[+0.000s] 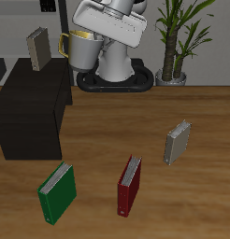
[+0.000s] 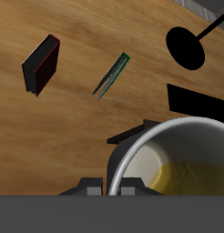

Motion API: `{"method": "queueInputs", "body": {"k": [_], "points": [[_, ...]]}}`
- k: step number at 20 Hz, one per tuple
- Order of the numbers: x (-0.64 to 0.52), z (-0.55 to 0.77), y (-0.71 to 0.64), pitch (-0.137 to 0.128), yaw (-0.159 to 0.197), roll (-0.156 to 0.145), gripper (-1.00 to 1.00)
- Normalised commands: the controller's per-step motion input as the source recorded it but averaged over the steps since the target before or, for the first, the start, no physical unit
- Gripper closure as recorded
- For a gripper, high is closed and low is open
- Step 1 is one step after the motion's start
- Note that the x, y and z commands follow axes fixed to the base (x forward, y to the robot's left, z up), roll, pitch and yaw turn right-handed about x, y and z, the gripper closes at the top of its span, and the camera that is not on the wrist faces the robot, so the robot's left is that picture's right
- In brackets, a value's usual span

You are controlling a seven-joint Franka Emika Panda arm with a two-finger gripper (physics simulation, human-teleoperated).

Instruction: Place the right yellow book upright on top of the shelf and place the white-yellow mug on top of the shelf

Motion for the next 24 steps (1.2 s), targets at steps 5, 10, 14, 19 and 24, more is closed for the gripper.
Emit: {"method": "queueInputs", "body": {"k": [5, 10, 14, 19, 24], "points": [[0.03, 0.25, -0.35, 0.061, -0.097, 0.096, 1.00], [0.15, 0.22, -0.27, -0.002, -0.049, 0.034, 1.00], [0.11, 0.18, -0.15, -0.012, -0.098, 0.012, 1.00], [0.19, -0.01, -0.15, -0.011, -0.048, 0.044, 1.00], [0.23, -0.27, -0.28, 0.031, -0.045, 0.018, 1.00]]}}
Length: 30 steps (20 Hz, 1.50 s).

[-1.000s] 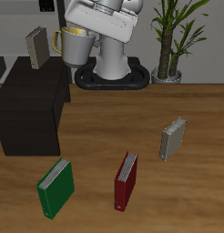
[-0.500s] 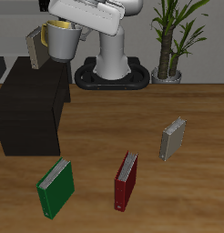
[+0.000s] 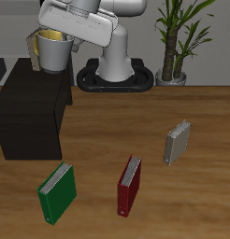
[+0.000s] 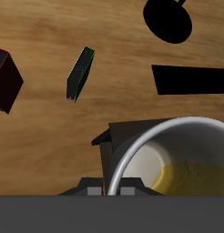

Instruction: Place the right yellow book upright on top of the shelf and place the white-yellow mug on top of the shelf

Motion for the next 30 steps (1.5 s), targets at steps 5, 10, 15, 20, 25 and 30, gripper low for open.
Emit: {"method": "queueInputs", "body": {"k": [5, 10, 15, 20, 25, 30], "points": [[0.12, -0.14, -0.38, 0.001, -0.046, -0.035, 1.00], [0.08, -0.12, -0.22, -0.001, -0.035, 0.006, 1.00], [0.11, -0.20, -0.19, 0.013, -0.024, -0.029, 1.00], [0.11, -0.28, -0.07, 0.066, -0.004, -0.011, -1.00], [0.08, -0.21, -0.08, 0.030, 0.002, -0.030, -1.00], [-0.04, -0.02, 0.07, -0.010, 0.026, -0.005, -1.00]]}}
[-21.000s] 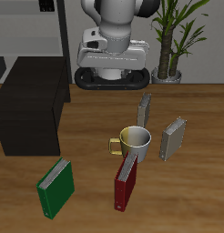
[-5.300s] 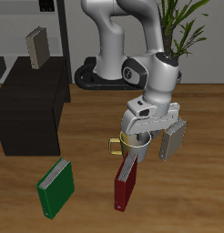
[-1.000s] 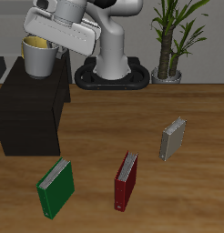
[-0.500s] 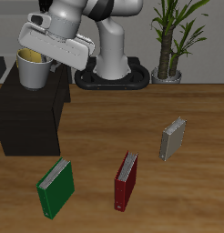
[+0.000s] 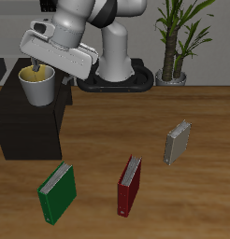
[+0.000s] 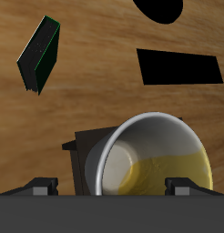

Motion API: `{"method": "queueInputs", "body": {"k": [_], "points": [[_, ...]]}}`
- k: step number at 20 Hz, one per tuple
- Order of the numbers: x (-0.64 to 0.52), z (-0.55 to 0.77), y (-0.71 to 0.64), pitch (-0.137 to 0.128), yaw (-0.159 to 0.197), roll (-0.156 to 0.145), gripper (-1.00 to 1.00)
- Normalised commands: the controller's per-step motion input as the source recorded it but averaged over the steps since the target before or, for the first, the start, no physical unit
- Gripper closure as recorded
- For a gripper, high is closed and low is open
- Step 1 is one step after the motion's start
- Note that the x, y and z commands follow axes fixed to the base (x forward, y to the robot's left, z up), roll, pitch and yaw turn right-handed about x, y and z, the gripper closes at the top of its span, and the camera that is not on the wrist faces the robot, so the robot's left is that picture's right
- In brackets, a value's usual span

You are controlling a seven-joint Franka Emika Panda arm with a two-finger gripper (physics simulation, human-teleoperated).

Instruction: Place the right yellow book upright on top of the shelf and place the white-yellow mug on top of the shelf

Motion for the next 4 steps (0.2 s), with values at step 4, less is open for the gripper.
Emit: {"method": "queueInputs", "body": {"k": [4], "points": [[-0.16, 0.24, 0.29, -0.061, 0.039, 0.019, -1.00]]}}
